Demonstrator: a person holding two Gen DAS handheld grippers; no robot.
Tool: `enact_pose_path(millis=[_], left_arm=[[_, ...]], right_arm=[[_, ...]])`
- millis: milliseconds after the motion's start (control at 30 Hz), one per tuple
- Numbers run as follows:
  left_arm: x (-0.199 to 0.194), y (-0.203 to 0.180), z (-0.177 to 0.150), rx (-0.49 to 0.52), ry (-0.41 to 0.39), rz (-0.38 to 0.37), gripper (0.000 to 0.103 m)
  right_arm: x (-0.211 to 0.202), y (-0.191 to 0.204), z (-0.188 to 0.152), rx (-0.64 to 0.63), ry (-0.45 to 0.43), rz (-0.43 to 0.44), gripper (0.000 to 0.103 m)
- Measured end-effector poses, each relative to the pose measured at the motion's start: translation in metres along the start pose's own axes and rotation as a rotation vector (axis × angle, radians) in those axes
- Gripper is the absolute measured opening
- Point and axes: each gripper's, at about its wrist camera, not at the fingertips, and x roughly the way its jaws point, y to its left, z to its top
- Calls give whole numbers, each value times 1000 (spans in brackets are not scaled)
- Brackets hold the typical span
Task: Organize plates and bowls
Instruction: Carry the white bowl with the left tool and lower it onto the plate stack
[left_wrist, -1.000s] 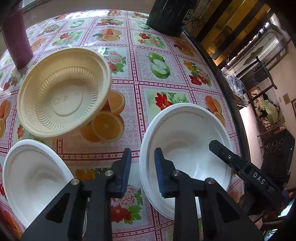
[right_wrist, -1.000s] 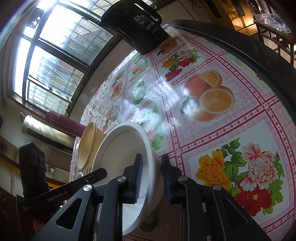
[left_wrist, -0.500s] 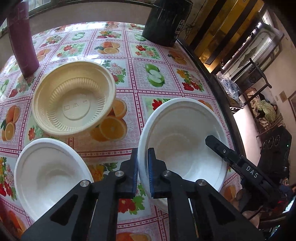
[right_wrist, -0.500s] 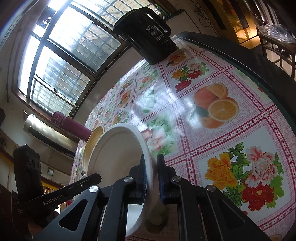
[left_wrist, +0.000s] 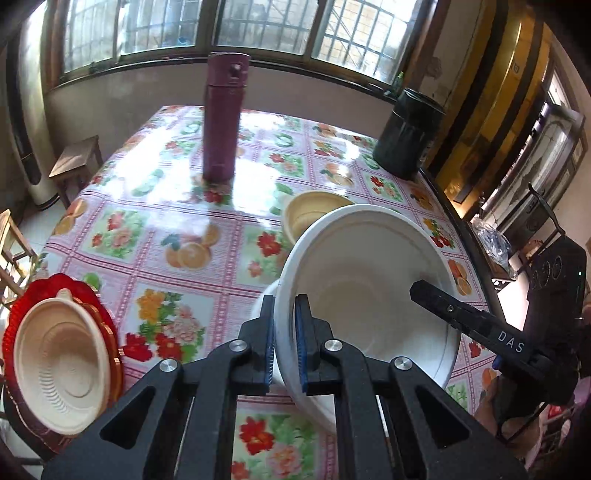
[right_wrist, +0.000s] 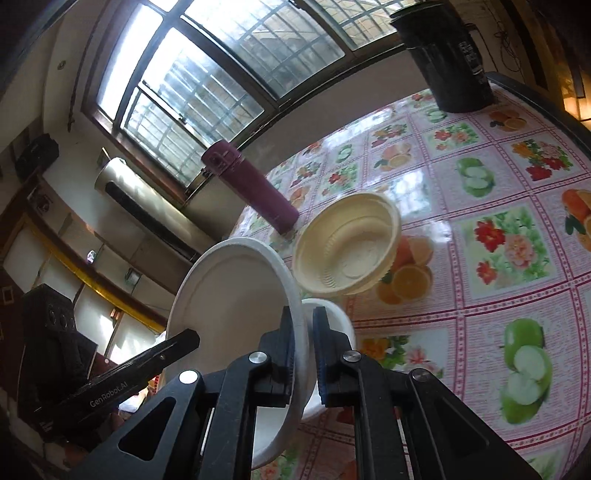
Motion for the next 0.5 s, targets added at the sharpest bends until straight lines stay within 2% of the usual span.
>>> enact_pose_path(millis=[167, 300, 500], left_arm=[[-36, 80, -15, -96, -38, 80, 8], [-53, 137, -31, -178, -47, 140, 8], [-58, 192, -53, -277, -29, 204, 8]], right_arm=[[56, 73, -18, -77, 103, 87, 9], [104, 124, -37, -140, 184, 120, 9], [155, 174, -66, -222, 253, 125, 9]])
